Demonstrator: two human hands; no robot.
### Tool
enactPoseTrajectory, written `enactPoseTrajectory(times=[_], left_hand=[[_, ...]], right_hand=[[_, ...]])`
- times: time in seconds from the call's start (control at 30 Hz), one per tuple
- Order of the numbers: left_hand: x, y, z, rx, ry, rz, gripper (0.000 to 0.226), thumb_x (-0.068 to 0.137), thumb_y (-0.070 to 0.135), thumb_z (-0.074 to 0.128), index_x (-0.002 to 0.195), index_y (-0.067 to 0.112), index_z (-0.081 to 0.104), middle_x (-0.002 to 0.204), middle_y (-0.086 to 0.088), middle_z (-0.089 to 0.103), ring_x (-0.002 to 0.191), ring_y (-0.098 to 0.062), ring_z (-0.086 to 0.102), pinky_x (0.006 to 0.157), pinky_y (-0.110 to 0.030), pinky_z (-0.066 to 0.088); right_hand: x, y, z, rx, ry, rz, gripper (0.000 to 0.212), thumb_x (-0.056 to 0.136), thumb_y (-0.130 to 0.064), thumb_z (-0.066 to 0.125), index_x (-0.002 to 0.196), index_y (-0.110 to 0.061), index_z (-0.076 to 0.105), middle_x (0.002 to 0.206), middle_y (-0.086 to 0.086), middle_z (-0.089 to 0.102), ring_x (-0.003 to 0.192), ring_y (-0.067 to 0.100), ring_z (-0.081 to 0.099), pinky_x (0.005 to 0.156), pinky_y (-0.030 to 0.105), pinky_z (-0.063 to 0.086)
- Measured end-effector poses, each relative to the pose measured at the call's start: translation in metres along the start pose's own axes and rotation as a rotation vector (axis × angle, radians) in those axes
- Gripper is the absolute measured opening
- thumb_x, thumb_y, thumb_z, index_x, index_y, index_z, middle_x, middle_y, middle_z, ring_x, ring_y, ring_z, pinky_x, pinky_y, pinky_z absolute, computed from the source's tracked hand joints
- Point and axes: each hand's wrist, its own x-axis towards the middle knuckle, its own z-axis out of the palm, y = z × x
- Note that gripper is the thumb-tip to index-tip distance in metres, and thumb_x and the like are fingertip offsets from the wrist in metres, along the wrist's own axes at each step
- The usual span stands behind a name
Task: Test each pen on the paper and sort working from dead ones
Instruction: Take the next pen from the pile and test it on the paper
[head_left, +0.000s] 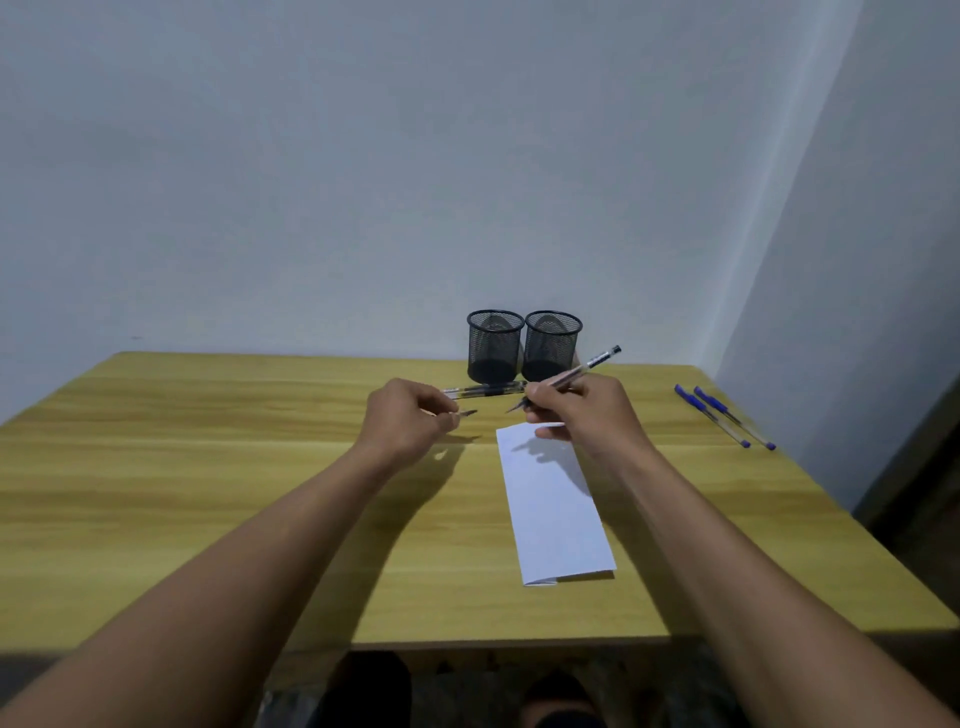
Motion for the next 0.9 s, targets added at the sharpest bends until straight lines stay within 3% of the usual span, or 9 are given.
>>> enactPoseTrajectory(times=[0.07,0.2,0.3,0.43,0.53,0.6,0.7,0.8,0.9], left_hand=[[0.003,-0.001,0.014,0.043,0.017,-0.005,0.005,0.078,0.009,0.08,0.078,0.014,0.077,0.076,-0.001,0.074,0.07,-0.012,0.066,0.053,-0.005,0.042],[0.014,-0.006,0.036,0.161,0.066,-0.04,0.008,0.077,0.016,0.078,0.074,0.023,0.076,0.08,0.002,0.074,0.079,-0.016,0.066,0.069,-0.024,0.049],[0.018,-0.008,0.047,0.244,0.075,-0.049,0.003,0.078,0.027,0.08,0.081,0.026,0.078,0.089,0.003,0.075,0.089,-0.019,0.066,0.071,-0.028,0.046],[0.021,-0.01,0.051,0.228,0.064,-0.07,0.015,0.079,0.031,0.081,0.093,0.025,0.079,0.1,0.003,0.076,0.095,-0.019,0.067,0.075,-0.03,0.049],[0.009,-0.009,0.048,0.207,0.101,-0.03,0.018,0.089,0.037,0.069,0.101,0.026,0.076,0.103,0.003,0.076,0.095,-0.019,0.068,0.08,-0.033,0.053],[-0.01,-0.008,0.045,0.261,0.062,0.04,0.024,0.093,0.042,0.06,0.106,0.028,0.074,0.106,0.005,0.075,0.097,-0.018,0.067,0.082,-0.034,0.054],[-0.041,-0.009,0.038,0.382,-0.066,0.149,0.047,0.088,0.058,0.056,0.121,0.027,0.07,0.126,0.006,0.069,0.115,-0.019,0.062,0.094,-0.038,0.051],[-0.056,-0.013,0.037,0.521,-0.165,0.238,0.059,0.084,0.068,0.054,0.12,0.023,0.07,0.13,0.0,0.065,0.126,-0.023,0.055,0.098,-0.038,0.046],[-0.058,-0.016,0.038,0.569,-0.21,0.213,0.067,0.084,0.072,0.05,0.134,0.028,0.061,0.149,-0.001,0.051,0.143,-0.022,0.039,0.113,-0.045,0.034]], right_hand=[[-0.002,0.011,0.005,-0.04,0.02,-0.006,0.015,0.093,-0.016,0.071,0.085,-0.004,0.073,0.074,0.009,0.072,0.065,0.015,0.067,0.063,0.033,0.059],[-0.01,0.03,0.013,-0.001,-0.006,0.021,0.016,0.099,-0.012,0.062,0.089,0.0,0.066,0.072,0.015,0.063,0.063,0.02,0.056,0.055,0.035,0.049],[-0.013,0.045,0.015,0.039,-0.025,0.059,0.015,0.102,-0.009,0.056,0.093,-0.001,0.065,0.073,0.015,0.065,0.065,0.02,0.059,0.054,0.03,0.048],[-0.014,0.058,0.011,0.0,-0.013,0.028,0.017,0.102,-0.01,0.057,0.093,0.0,0.068,0.073,0.013,0.069,0.067,0.018,0.064,0.059,0.03,0.052],[-0.015,0.059,0.011,-0.045,-0.028,-0.008,0.014,0.099,-0.008,0.06,0.089,-0.002,0.068,0.072,0.014,0.069,0.065,0.018,0.063,0.059,0.031,0.053],[-0.014,0.061,0.01,-0.078,-0.009,-0.014,0.012,0.097,-0.008,0.063,0.088,-0.002,0.069,0.072,0.015,0.069,0.063,0.018,0.062,0.059,0.032,0.053],[-0.014,0.061,0.009,-0.114,0.024,-0.015,0.012,0.095,-0.009,0.065,0.088,0.001,0.067,0.069,0.016,0.068,0.058,0.019,0.06,0.056,0.034,0.051],[-0.015,0.063,0.009,-0.173,0.042,-0.024,0.017,0.093,-0.012,0.066,0.085,0.003,0.067,0.069,0.018,0.07,0.056,0.021,0.06,0.056,0.037,0.051],[-0.016,0.065,0.01,-0.239,0.044,-0.025,0.02,0.092,-0.018,0.068,0.081,-0.001,0.067,0.064,0.012,0.071,0.053,0.016,0.061,0.056,0.036,0.05]])
